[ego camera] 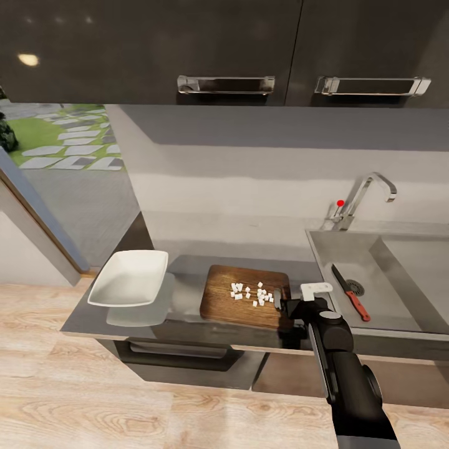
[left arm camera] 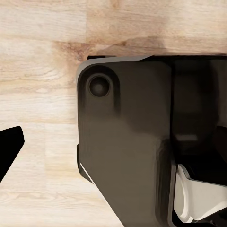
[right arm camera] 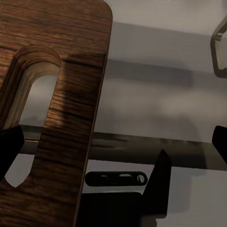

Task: In the kitchen, take the Vidalia onion out of the sink, dice it on the chopping board with the paring knife, put the diced onion into the bowl on the countertop, then place both the paring knife and the chopping board into the sink.

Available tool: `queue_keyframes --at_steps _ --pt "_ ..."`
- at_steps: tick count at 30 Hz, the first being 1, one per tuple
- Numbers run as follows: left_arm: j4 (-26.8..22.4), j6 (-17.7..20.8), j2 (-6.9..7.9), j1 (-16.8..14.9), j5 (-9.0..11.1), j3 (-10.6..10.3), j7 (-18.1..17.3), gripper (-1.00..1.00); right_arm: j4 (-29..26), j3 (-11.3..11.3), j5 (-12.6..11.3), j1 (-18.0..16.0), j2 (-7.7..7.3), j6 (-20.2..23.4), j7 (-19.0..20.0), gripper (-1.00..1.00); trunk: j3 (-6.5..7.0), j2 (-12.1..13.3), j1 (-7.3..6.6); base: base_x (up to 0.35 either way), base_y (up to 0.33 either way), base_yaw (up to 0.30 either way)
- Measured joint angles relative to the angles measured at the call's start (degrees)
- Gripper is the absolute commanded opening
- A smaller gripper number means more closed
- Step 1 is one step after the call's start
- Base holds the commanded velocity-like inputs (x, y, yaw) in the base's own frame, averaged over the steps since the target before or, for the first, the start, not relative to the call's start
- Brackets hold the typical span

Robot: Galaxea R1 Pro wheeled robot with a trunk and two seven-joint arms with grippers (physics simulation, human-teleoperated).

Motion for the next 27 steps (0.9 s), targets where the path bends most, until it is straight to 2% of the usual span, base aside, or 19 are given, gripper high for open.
queue_keyframes --at_steps 27 --pt "0.0 0.0 0.00 0.0 0.0 0.0 0.0 1.00 0.0 0.0 0.0 0.0 0.00 0.0 0.0 1.00 -0.30 0.0 0.00 0.003 0.000 0.000"
